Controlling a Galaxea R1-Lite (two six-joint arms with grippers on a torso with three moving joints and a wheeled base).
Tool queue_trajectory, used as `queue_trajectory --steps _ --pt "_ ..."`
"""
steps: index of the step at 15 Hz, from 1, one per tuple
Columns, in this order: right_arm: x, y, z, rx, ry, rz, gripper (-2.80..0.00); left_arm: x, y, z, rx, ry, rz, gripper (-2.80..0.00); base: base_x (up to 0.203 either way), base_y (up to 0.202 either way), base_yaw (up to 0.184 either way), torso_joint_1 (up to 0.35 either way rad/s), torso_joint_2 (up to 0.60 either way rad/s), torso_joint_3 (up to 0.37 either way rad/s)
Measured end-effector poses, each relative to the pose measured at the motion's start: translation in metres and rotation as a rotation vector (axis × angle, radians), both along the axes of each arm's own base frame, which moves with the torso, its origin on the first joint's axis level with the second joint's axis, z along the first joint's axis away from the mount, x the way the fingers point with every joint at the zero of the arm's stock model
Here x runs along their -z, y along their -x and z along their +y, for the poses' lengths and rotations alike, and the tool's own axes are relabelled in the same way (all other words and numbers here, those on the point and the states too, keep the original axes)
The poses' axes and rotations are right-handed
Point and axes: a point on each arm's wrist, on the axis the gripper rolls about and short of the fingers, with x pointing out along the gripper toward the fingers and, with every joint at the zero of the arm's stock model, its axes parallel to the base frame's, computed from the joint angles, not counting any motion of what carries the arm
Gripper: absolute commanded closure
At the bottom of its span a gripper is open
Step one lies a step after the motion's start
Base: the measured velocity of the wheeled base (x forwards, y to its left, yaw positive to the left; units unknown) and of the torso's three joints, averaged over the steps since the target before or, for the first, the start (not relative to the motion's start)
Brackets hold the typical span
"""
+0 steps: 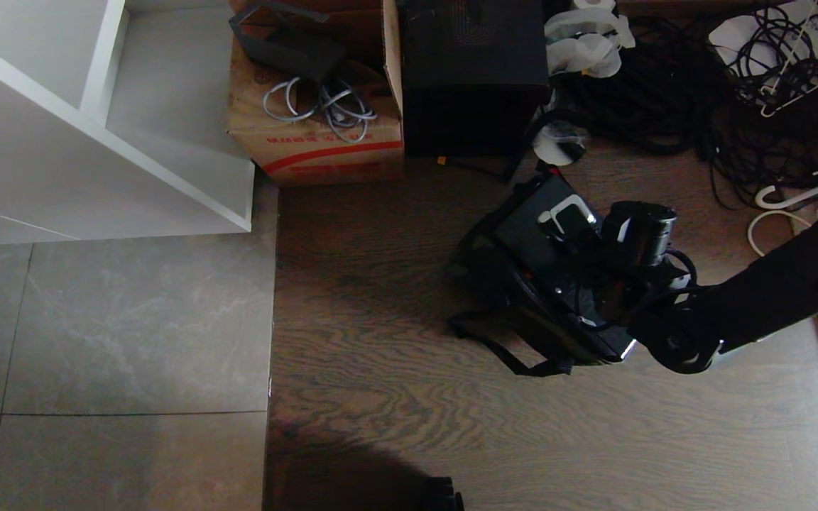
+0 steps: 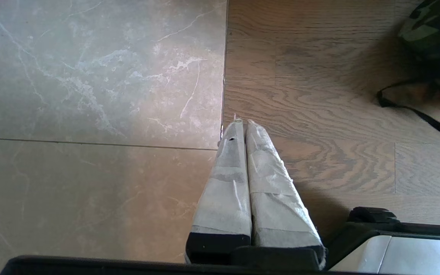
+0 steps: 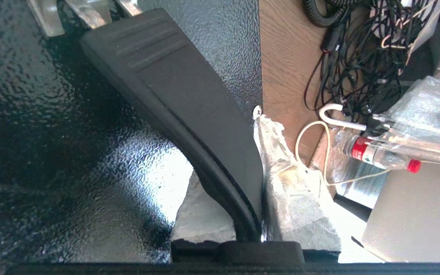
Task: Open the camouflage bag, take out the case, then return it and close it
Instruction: Grip the handle
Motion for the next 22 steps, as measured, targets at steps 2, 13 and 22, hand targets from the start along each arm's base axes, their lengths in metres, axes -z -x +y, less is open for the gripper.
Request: queue_trajectory --steps 2,13,22 --pt "0.002 -0.002 0.001 -0.001 0.001 0.002 0.0 0.0 0.0 0.0 -0.001 0.0 0.0 0.0 0.0 0.0 0.0 0.0 0.0 0.0" --pt "-0.003 -0.013 0.006 -0.01 -0.007 -0.045 0.0 0.0 0.0 0.0 0.0 0.0 0.0 0.0 0.0 0.0 0.0 0.0 0.0 0.0" --pt "-0.002 -0.014 0.006 -0.009 -0.005 -0.041 0.0 0.0 0.0 0.0 0.001 -0.012 -0.002 0.0 0.0 0.0 0.0 0.0 0.0 0.0"
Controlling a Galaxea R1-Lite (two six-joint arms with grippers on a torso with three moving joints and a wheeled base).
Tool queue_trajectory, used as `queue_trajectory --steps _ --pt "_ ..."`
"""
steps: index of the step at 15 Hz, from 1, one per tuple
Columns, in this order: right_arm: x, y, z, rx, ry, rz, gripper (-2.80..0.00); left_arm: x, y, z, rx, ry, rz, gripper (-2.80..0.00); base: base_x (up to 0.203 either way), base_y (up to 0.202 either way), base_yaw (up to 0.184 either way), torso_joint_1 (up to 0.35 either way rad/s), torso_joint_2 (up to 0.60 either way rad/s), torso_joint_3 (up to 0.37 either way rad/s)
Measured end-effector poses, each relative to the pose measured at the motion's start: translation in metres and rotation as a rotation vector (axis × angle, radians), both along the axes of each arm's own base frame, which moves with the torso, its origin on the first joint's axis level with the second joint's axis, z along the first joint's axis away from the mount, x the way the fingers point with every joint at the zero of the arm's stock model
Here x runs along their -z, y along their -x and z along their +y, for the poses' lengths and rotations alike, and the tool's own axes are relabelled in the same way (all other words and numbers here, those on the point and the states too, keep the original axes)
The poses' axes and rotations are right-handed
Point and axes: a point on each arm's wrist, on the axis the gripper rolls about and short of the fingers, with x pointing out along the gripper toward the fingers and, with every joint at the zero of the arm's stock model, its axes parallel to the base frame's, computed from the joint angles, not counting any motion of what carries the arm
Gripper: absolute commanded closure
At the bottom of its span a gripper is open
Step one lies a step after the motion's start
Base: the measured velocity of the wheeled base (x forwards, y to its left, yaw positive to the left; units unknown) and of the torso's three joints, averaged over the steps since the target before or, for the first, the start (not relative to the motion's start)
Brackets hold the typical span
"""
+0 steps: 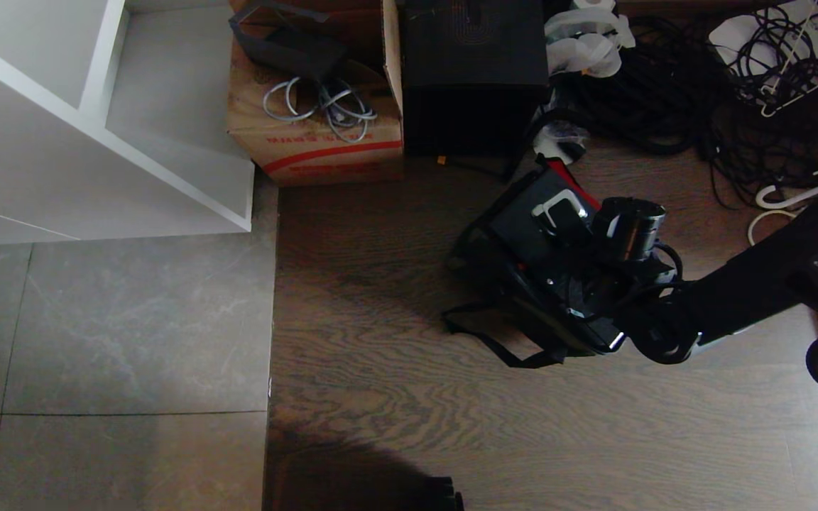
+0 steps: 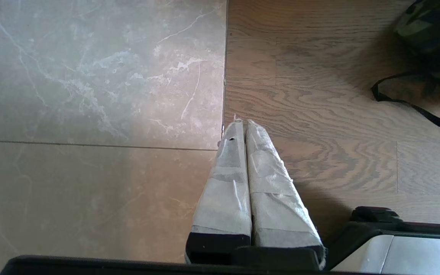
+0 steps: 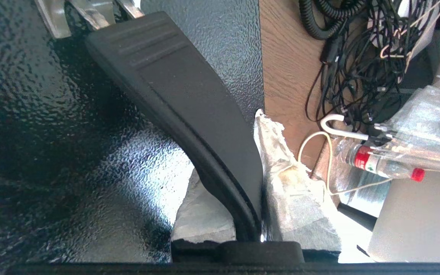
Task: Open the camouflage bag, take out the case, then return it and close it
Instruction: Grip the handle
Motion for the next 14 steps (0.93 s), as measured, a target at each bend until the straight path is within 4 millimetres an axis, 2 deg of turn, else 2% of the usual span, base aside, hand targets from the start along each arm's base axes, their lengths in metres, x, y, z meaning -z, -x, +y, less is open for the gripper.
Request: queue_trajectory --steps 14 --pt "-0.0023 -0.0002 0.0005 -0.001 -0.001 -0.006 0.0 -0.0002 0.0 0.0 0.0 -0.002 -0.002 0.0 0.0 0.0 0.0 0.0 0.0 0.0"
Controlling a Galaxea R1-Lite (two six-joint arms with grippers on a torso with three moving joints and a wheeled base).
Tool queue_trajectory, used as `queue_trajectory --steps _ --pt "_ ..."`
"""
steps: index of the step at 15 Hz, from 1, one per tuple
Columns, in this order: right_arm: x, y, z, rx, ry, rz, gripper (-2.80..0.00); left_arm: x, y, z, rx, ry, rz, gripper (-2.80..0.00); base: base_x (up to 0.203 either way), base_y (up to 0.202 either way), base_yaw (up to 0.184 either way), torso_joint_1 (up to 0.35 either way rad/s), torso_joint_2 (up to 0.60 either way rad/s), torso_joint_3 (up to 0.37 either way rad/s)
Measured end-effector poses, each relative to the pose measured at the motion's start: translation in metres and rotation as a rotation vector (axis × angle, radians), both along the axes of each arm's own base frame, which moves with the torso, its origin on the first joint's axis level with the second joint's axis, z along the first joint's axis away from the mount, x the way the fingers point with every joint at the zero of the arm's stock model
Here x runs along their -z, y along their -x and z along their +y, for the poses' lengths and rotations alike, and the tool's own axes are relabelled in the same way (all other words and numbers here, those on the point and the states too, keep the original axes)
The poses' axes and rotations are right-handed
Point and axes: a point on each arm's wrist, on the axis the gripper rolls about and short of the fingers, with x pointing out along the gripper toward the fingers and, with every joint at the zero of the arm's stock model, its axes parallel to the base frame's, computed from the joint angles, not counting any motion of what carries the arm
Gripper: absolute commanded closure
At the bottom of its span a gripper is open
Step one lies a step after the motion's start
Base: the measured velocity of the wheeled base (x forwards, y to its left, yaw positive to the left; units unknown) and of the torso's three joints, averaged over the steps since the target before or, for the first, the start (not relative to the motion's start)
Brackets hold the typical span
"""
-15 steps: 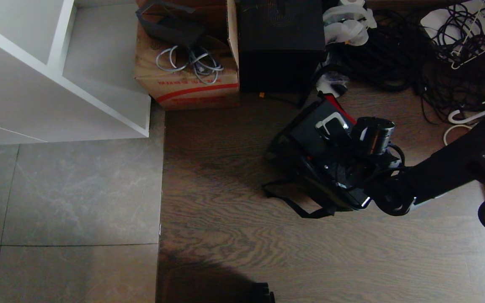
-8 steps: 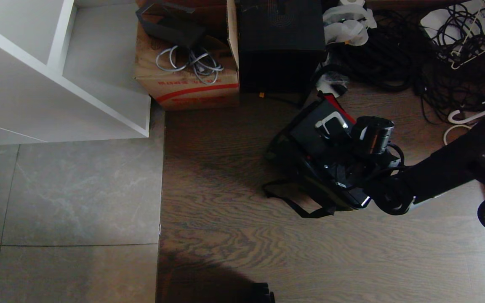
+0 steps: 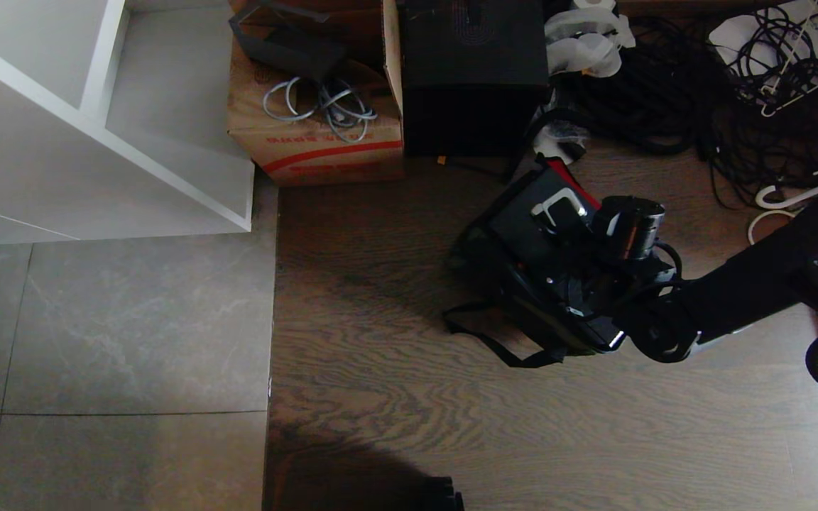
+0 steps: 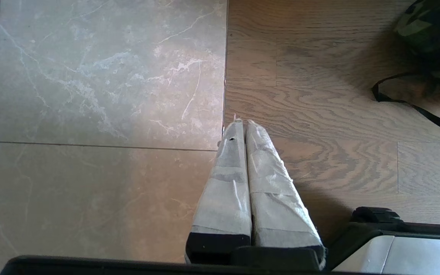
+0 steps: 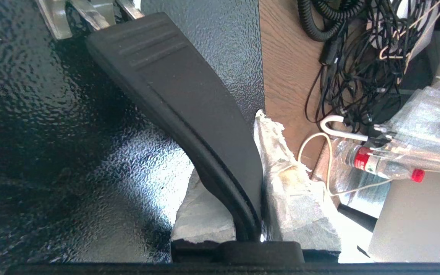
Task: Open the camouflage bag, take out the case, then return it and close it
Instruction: Grip the handle
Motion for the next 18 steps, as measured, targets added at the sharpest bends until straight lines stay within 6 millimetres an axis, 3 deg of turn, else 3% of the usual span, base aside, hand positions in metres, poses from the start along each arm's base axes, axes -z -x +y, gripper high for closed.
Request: queue_trajectory --steps 18 --pt "-0.0018 0.0012 0.0 -0.004 -0.001 -0.003 0.0 0.0 0.0 0.0 0.002 0.001 0.0 0.0 0.0 -0.004 0.0 0.0 0.0 0.0"
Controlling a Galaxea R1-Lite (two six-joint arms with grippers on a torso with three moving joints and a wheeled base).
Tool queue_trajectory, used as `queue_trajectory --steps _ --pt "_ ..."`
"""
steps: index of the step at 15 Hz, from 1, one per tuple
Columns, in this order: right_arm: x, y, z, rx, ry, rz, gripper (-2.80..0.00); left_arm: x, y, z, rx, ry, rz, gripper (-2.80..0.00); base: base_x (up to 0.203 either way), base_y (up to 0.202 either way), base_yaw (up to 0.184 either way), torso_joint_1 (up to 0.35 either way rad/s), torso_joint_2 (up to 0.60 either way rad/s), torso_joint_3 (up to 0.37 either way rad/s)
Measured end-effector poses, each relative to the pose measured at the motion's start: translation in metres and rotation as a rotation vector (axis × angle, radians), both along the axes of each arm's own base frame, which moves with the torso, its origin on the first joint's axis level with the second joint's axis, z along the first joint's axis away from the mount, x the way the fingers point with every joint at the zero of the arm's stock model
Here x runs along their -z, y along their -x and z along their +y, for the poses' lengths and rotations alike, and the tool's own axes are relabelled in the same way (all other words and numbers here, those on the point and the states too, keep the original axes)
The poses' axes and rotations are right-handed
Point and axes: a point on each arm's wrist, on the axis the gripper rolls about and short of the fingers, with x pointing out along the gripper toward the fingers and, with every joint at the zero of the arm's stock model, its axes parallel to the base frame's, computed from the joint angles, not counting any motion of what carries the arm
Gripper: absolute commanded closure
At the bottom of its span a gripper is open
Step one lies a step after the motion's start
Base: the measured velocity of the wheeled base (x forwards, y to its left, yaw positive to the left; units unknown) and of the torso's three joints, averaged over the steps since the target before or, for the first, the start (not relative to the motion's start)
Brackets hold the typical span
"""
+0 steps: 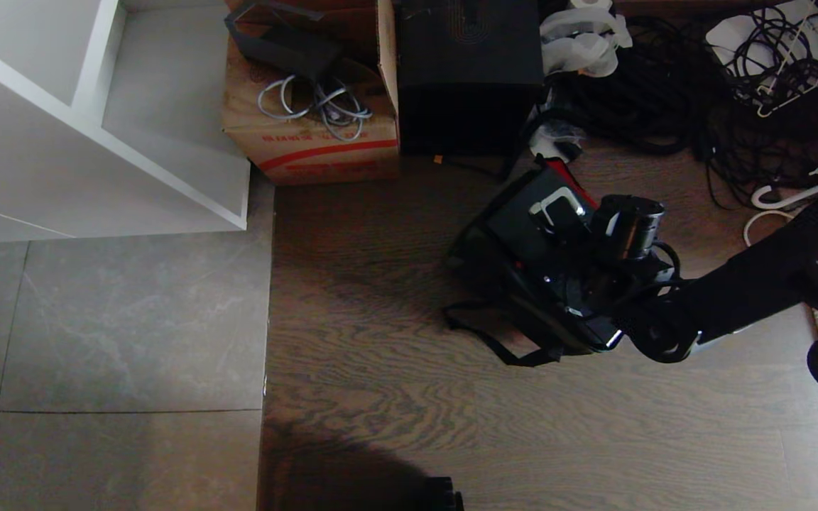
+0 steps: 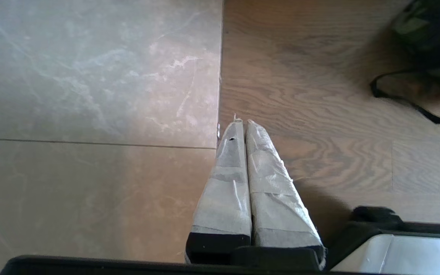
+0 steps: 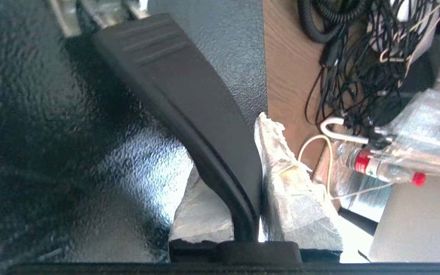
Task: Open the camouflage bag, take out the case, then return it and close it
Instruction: Grip the handle
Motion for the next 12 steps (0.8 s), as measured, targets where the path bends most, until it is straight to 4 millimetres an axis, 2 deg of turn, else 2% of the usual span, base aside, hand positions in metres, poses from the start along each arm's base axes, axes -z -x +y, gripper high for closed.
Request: queue_trajectory --steps 12 --pt "-0.0003 0.0 -0.0005 0.004 0.0 -0.001 0.0 0.0003 0.0 0.0 -0.003 -0.008 0.003 0.0 0.0 0.0 0.0 0.0 0.0 0.0"
